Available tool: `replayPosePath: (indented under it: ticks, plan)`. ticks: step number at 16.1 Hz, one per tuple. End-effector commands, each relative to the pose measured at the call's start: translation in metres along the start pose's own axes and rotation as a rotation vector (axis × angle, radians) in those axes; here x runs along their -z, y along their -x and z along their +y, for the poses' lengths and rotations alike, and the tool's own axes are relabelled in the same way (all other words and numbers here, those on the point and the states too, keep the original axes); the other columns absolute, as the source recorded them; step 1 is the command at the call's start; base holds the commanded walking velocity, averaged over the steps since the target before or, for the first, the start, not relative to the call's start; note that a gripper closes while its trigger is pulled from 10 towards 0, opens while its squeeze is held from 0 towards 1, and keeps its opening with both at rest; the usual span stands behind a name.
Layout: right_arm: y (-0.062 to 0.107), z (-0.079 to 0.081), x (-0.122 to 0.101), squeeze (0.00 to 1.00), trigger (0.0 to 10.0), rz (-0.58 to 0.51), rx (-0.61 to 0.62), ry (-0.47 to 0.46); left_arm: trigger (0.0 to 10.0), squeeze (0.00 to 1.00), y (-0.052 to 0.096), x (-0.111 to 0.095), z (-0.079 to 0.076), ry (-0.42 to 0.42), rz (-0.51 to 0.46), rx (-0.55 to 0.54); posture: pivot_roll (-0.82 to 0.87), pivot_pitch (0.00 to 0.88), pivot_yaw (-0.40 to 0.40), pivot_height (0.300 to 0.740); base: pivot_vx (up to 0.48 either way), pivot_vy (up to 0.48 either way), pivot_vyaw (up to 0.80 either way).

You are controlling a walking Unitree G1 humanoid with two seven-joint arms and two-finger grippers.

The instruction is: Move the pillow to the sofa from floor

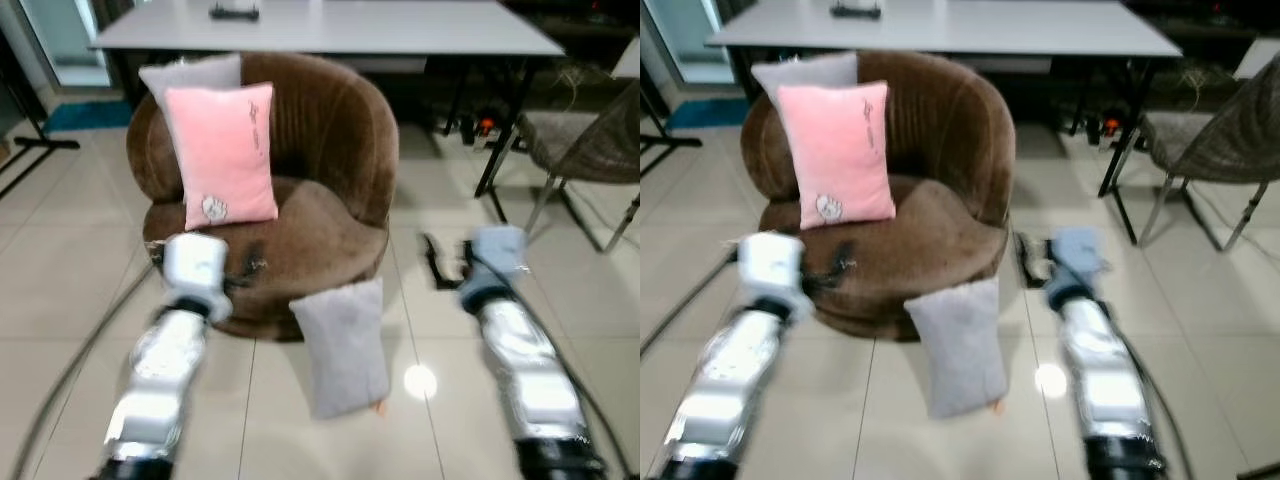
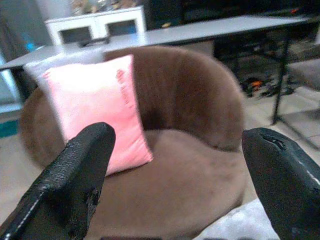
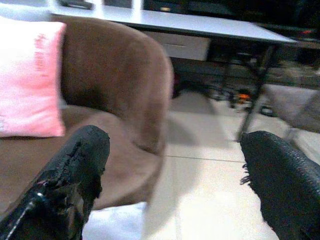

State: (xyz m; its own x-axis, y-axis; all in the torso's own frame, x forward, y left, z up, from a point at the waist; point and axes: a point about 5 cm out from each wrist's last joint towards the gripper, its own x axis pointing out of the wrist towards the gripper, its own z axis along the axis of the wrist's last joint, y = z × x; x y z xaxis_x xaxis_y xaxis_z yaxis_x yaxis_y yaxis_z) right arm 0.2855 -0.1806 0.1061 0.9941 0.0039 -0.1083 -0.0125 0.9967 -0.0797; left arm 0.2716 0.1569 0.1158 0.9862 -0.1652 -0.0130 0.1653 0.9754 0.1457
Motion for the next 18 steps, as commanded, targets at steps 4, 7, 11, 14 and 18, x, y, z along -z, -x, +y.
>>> replayPosePath:
  ticks: [4,7,11,14,18]
  plan:
    - [-0.0035,0.0105,-0.0075,0.0,10.0,-0.037,-0.031,0.001,10.0,0.28,0.0017,0.0015,0.0098,-0.024,0.009,-0.024,0.03,0.0,-0.004,0.74,0.343,0.0,0.0]
    - [-0.0035,0.01,-0.0071,0.0,10.0,-0.039,-0.032,0.003,10.0,0.28,0.0012,0.0015,0.0089,-0.024,0.008,-0.022,0.03,0.0,-0.004,0.74,0.347,0.0,0.0]
    - [-0.0034,0.01,-0.0071,0.0,10.0,-0.04,-0.031,0.005,10.0,0.27,0.0012,0.0018,0.0089,-0.023,0.007,-0.021,0.03,0.0,-0.005,0.74,0.347,0.0,0.0]
    - [-0.0038,0.0104,-0.0072,0.0,10.0,-0.041,-0.037,0.008,10.0,0.28,0.0012,0.002,0.009,-0.024,0.008,-0.024,0.03,0.0,-0.005,0.74,0.347,0.0,0.0]
    - [-0.0044,0.0121,-0.0078,0.0,10.0,-0.049,-0.045,0.013,10.0,0.27,0.0017,0.0022,0.0098,-0.027,0.006,-0.025,0.03,0.0,-0.011,0.74,0.346,0.0,0.0]
